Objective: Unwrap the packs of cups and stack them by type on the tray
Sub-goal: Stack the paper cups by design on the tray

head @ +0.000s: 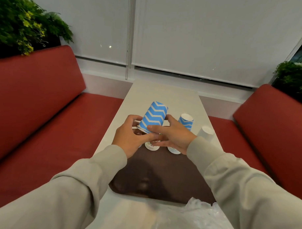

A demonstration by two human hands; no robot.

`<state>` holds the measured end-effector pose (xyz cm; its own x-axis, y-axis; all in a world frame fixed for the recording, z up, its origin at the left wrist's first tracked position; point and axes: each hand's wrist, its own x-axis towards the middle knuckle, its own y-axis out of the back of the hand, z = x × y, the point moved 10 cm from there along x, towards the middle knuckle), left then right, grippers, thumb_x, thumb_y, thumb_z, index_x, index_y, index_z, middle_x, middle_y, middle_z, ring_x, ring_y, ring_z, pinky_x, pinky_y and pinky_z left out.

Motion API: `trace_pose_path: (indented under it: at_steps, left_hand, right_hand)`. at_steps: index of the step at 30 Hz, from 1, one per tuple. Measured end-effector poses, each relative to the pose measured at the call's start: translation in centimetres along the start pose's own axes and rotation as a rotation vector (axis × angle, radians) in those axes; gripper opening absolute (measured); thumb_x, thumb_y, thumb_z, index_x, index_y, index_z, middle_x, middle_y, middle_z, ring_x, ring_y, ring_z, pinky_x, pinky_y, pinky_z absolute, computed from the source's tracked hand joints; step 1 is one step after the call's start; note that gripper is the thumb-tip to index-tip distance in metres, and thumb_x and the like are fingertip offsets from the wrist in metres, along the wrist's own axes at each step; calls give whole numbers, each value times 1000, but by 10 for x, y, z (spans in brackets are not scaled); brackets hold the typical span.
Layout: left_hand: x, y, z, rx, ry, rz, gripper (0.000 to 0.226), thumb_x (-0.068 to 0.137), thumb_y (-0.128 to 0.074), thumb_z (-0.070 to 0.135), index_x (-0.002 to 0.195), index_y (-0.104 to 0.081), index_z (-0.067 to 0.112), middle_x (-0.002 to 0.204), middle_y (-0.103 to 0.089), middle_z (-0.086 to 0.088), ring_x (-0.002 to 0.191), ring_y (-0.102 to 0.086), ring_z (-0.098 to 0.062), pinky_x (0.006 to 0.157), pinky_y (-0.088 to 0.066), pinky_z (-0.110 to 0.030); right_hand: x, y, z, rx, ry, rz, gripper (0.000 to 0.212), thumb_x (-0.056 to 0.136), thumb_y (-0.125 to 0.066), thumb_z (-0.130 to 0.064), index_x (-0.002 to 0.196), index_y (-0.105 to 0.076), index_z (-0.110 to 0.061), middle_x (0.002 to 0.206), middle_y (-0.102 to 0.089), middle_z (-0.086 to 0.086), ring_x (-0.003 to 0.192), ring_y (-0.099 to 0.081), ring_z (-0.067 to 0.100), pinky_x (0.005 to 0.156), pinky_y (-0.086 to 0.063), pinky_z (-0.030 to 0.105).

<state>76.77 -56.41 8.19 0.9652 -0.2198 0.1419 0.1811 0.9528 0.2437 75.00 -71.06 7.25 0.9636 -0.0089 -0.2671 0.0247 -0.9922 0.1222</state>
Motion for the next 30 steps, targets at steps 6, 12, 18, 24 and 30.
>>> trace_pose_path:
  at_steps: [6, 12, 18, 24, 30]
  left_hand:
    - [4, 0, -6, 13, 40, -14, 78, 63, -90, 41, 129, -51, 29, 128, -59, 5, 114, -62, -14, 85, -55, -26]
    - [5, 8, -11, 27, 47, 5, 72, 67, -88, 41, 128, -52, 29, 128, -60, 4, 114, -61, -14, 95, -51, -31]
    - [5, 15, -12, 24, 47, 8, 68, 68, -86, 42, 126, -54, 29, 126, -60, 5, 111, -62, -12, 83, -48, -21]
    - [6, 22, -13, 45, 55, 9, 65, 68, -85, 46, 123, -53, 32, 125, -60, 7, 110, -61, -10, 75, -45, -15]
    - [7, 22, -12, 59, 58, 4, 65, 70, -84, 47, 125, -53, 31, 126, -60, 7, 111, -61, -10, 84, -46, -23]
  right_hand:
    - [4, 36, -20, -49, 112, 129, 61, 80, -83, -17, 130, -49, -14, 117, -69, 12, 96, -74, 25, 89, -60, 41]
    - [-5, 117, -55, -305, 230, 533, 63, 77, -83, -42, 125, -46, -25, 109, -66, -5, 92, -65, 12, 81, -53, 34]
    - [1, 150, -41, -383, 152, 629, 66, 80, -82, -35, 129, -40, -20, 122, -61, 4, 98, -61, 20, 78, -47, 31]
    - [9, 143, -11, -487, 18, 613, 66, 83, -79, -33, 131, -39, -13, 130, -56, 9, 109, -57, 27, 83, -45, 34]
    - [16, 131, 26, -667, -170, 534, 75, 82, -80, -36, 137, -37, -8, 137, -54, 14, 123, -54, 33, 94, -45, 38]
